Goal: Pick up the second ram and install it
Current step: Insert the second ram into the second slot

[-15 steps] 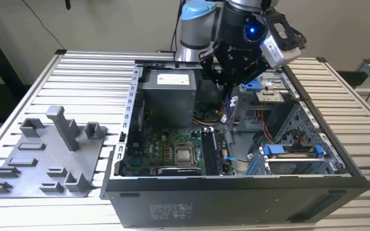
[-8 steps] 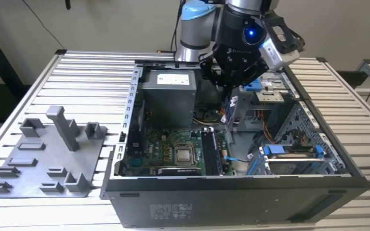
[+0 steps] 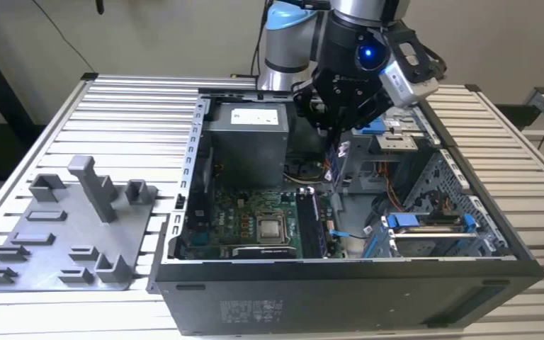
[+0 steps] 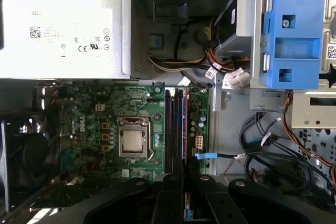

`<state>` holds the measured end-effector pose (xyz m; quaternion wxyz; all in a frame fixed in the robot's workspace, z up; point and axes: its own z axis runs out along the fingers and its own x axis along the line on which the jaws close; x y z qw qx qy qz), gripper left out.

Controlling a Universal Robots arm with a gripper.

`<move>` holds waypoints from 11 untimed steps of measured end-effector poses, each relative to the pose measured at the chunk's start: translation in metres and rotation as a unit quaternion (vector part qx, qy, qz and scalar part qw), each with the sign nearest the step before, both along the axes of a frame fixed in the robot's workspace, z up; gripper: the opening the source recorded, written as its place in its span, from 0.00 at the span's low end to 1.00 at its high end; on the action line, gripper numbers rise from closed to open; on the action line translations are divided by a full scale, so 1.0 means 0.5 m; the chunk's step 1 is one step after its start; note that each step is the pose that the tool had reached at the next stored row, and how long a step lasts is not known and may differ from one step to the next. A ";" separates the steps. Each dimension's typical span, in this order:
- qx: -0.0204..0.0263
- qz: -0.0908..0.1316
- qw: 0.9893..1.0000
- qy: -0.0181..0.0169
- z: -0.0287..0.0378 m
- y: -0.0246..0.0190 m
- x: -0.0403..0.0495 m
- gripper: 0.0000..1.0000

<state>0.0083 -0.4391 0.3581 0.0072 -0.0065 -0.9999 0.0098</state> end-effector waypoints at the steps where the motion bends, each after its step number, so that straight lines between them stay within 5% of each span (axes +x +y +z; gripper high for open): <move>1: 0.000 0.000 1.000 0.000 -0.001 0.0000 0.000 0.14; 11: 0.000 0.000 1.000 0.000 -0.010 0.0000 0.000 0.14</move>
